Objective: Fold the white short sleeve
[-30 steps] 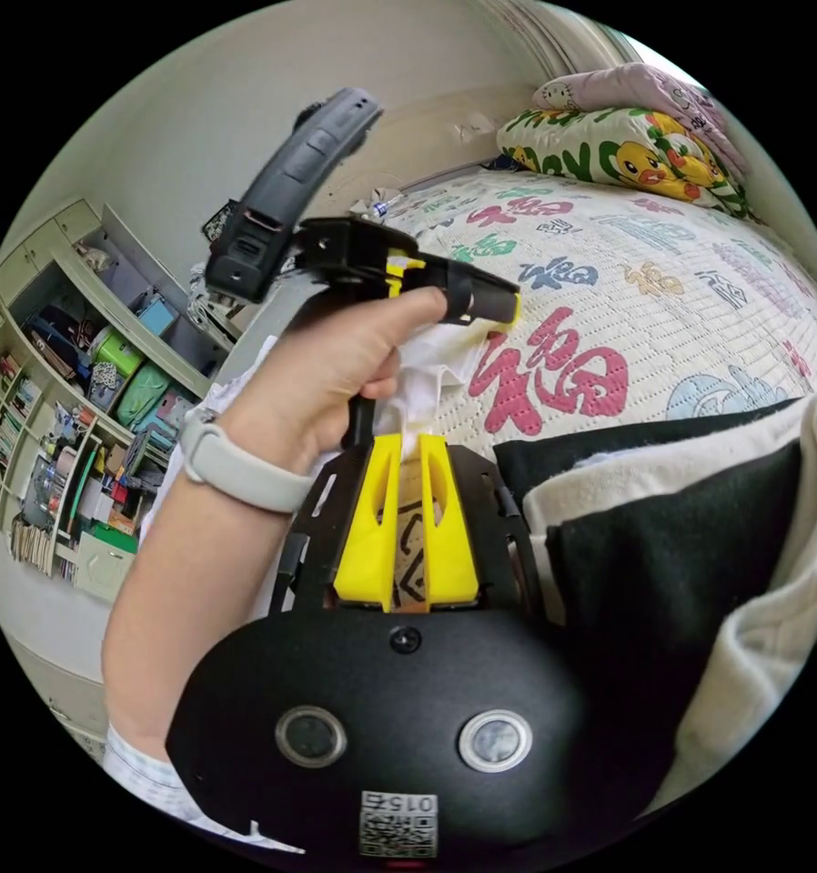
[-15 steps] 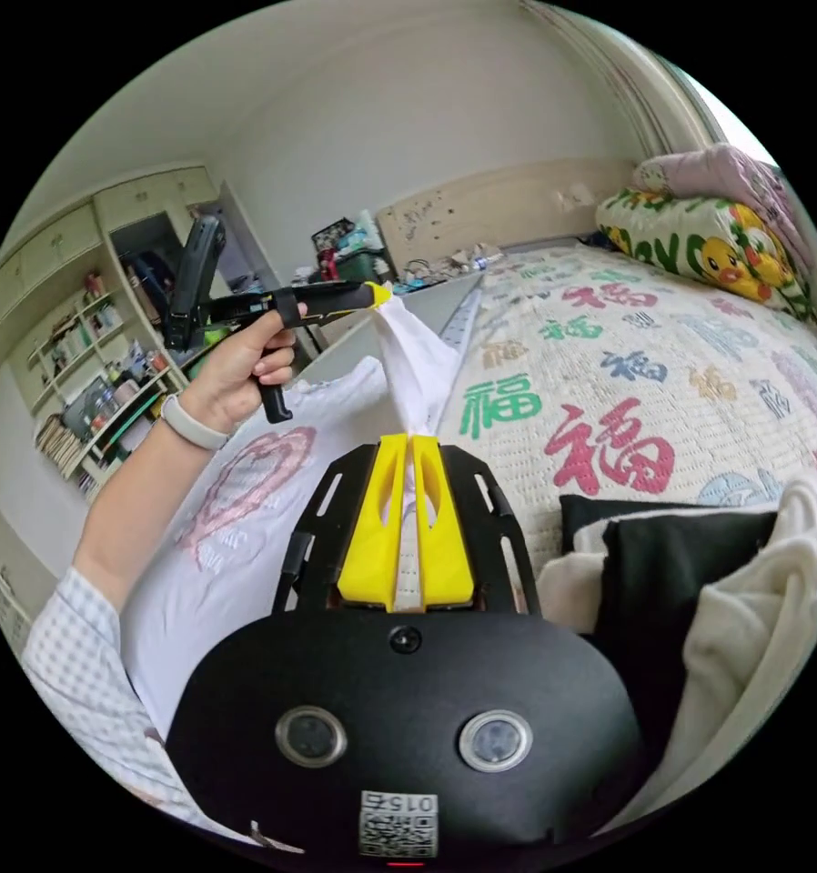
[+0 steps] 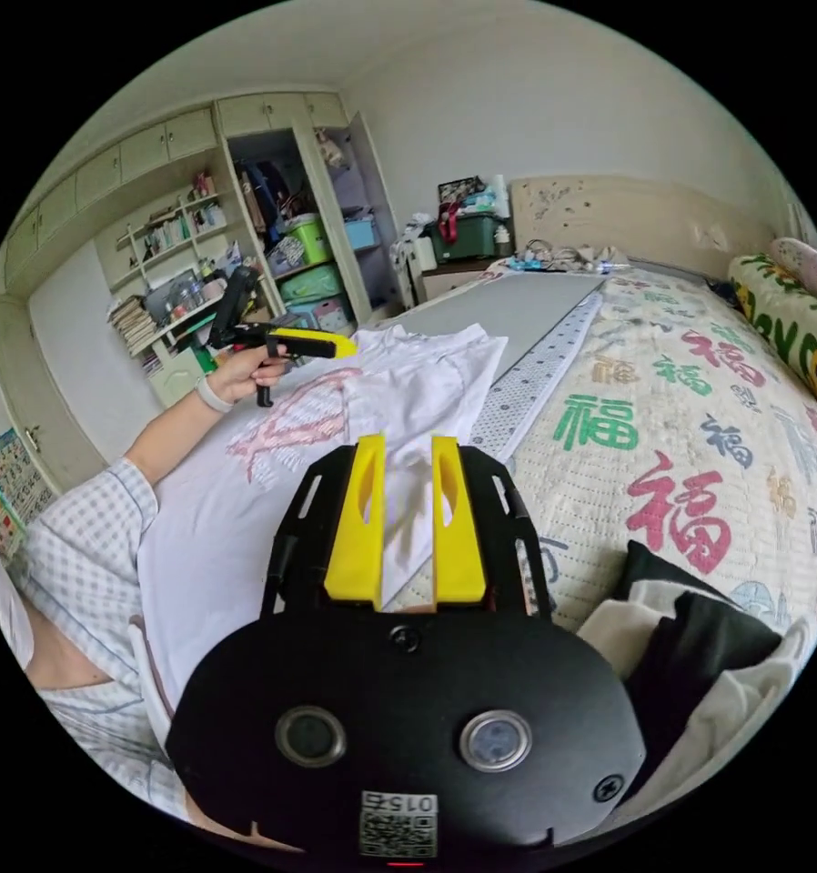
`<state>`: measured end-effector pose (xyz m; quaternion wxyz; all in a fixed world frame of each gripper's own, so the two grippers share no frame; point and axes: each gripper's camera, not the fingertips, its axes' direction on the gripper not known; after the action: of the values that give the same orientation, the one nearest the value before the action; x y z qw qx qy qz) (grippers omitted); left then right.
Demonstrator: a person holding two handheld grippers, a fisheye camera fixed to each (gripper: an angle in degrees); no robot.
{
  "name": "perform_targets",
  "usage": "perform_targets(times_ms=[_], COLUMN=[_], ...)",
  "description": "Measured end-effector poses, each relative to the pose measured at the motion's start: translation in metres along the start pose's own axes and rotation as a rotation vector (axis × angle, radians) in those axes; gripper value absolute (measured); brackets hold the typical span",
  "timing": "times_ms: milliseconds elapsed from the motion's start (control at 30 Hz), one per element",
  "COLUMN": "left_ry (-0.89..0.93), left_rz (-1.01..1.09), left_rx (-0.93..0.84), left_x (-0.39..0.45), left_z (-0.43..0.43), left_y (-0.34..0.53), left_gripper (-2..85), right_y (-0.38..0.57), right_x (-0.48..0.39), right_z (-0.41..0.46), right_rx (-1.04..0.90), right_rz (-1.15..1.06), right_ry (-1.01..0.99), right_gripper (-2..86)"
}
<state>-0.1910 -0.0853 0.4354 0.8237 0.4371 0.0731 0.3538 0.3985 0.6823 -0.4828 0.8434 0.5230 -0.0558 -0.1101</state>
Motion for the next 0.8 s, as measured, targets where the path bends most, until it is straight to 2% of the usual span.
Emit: perform_targets(times_ms=[67, 133, 233, 400, 533, 633, 800], left_ry=[-0.012, -0.001, 0.0, -0.058, 0.007, -0.032, -0.049], left_rz=[-0.022, -0.024, -0.033, -0.083, -0.071, -0.041, -0.047], left_rx=[0.026, 0.004, -0.078, -0.256, -0.248, -0.243, -0.274], left_x=[-0.005, -0.002, 0.003, -0.005, -0.005, 0.003, 0.004], left_z=[0.001, 0.018, 0.068, 0.153, 0.172, 0.177, 0.194], left_y=[-0.016, -0.032, -0.059, -0.083, -0.091, -0.101, -0.105], left_gripper=[7.9, 8.1, 8.7, 10.8, 6.1, 3.4, 4.7], right_y=[0.007, 0.01, 0.016, 0.021, 0.026, 0.031, 0.039], right_x=[-0.009, -0.023, -0.045, -0.043, -0.041, -0.044, -0.044], right_z=[0.012, 0.034, 0.068, 0.092, 0.104, 0.116, 0.14], right_rx=[-0.013, -0.086, -0.18, -0.189, -0.17, -0.176, -0.229], right_rz=[-0.021, -0.081, -0.152, -0.079, -0.055, -0.057, -0.047], right_ry=[0.087, 0.094, 0.149, 0.22, 0.222, 0.274, 0.369], right_gripper=[8.9, 9.7, 10.5, 6.1, 2.7, 1.1, 1.7])
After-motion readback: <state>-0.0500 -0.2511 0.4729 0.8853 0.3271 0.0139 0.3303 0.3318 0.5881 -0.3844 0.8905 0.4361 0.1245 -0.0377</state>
